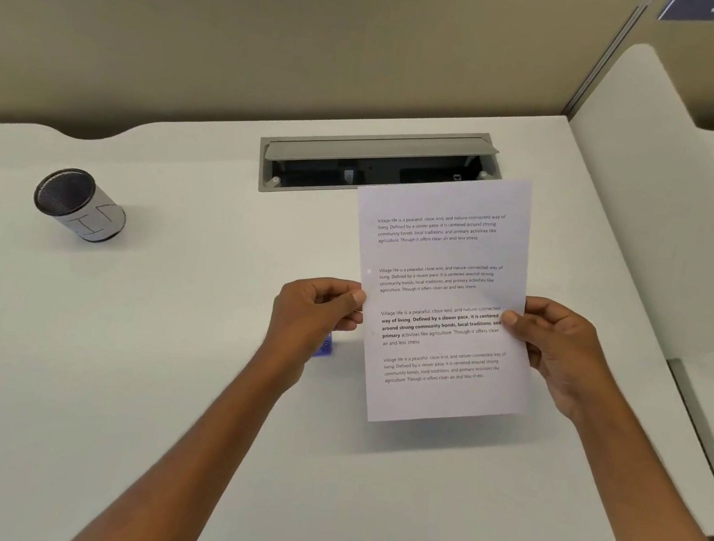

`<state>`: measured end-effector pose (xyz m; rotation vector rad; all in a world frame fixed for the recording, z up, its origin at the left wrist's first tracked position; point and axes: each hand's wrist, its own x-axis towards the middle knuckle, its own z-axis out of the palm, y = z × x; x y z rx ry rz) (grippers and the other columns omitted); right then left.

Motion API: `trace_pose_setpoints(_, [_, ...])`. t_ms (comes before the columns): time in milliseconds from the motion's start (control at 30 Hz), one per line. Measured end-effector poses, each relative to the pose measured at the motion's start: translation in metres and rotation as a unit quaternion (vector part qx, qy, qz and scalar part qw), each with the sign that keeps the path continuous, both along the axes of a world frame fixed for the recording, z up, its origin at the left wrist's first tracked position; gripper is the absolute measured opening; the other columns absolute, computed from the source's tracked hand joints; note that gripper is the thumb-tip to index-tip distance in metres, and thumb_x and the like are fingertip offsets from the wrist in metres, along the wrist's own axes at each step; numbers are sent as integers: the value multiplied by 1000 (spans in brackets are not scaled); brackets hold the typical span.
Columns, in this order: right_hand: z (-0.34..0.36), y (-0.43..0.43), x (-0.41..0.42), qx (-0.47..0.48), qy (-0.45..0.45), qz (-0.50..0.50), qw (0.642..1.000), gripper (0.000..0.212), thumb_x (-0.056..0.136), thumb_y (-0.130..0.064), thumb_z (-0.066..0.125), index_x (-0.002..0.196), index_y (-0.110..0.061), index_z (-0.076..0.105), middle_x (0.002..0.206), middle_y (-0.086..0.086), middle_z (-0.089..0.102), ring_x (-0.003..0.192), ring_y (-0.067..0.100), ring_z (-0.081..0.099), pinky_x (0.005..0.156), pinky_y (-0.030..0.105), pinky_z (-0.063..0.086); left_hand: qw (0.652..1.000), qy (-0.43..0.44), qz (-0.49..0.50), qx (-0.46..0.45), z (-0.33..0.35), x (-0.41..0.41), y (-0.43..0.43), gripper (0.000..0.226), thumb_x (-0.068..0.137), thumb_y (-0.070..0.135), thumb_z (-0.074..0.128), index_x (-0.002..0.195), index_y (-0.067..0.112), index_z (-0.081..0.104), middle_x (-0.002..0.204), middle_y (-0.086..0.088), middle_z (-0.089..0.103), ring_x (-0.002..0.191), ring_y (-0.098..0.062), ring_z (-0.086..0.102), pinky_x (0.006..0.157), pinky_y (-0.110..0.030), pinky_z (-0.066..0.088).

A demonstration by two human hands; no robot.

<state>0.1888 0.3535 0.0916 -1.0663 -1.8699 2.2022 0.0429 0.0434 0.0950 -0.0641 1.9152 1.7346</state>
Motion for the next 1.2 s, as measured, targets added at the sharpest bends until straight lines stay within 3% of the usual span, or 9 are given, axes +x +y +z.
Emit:
trace_pose_setpoints(167, [2,21,3,20,0,-8,1000,16,89,-13,88,100,-25,86,105,7,88,84,16,83,72,28,68,1000,-9,-5,-9,-3,-3,24,10,97,16,82,105,11,87,96,-16,86,84,-23,80,91,-40,68])
trace_pose_setpoints(300, [1,45,2,48,-20,-7,999,15,94,-11,85,107,-20,82,102,5,88,82,14,82,76,33,64,1000,-17,1,-19,-7,-1,55,10,96,14,82,101,6,86,95,-18,86,79,-20,78,90,-38,69])
trace_pose_setpoints(467, [-4,82,-4,93,-51,-19,994,15,95,-4,83,101,-17,80,84,-5,86,69,5,80,56,18,59,998,-45,2,-33,-23,-3,107,10,95,11,82,97,3,86,84,-11,83,73,-19,75,88,-37,69])
trace_pose_setpoints(600, [-16,115,-14,160,-83,-41,983,25,91,-4,86,96,-27,77,73,-14,80,68,5,78,59,17,59,997,-52,-4,-51,-38,-9,151,8,94,12,82,93,5,86,88,-15,86,76,-19,78,82,-33,70])
trace_pose_setpoints(733, [-29,147,-25,221,-113,-53,967,25,88,-6,87,91,-30,77,80,-3,75,76,20,72,81,36,60,996,-56,-9,-72,-48,-13,192,7,92,10,82,90,4,86,86,-13,86,72,-16,78,73,-26,69])
trace_pose_setpoints(800, [-34,161,-30,249,-126,-59,958,25,88,-7,87,89,-30,76,80,-2,72,75,19,69,80,36,58,995,-67,-9,-75,-52,-16,212,8,91,9,82,91,2,86,88,-15,86,72,-18,79,76,-29,70])
trace_pose_setpoints(967, [-49,190,-44,314,-162,-59,934,24,88,-6,84,109,-17,81,84,-3,71,84,22,68,76,31,53,992,-86,-4,-87,-64,-25,252,8,89,7,81,82,4,84,87,-17,85,66,-19,77,84,-39,71])
trace_pose_setpoints(1100, [-58,204,-53,366,-199,-59,907,31,91,-8,80,122,-14,78,106,3,74,98,27,72,90,38,59,991,-100,-3,-89,-73,-29,276,11,85,5,80,76,-1,82,80,-19,83,64,-21,74,88,-45,71])
trace_pose_setpoints(1200, [-64,211,-57,390,-217,-63,892,37,95,-8,75,132,-15,74,121,7,76,108,28,71,88,33,52,990,-106,-7,-96,-77,-32,292,9,85,5,80,75,5,81,73,-12,78,63,-22,73,88,-47,70])
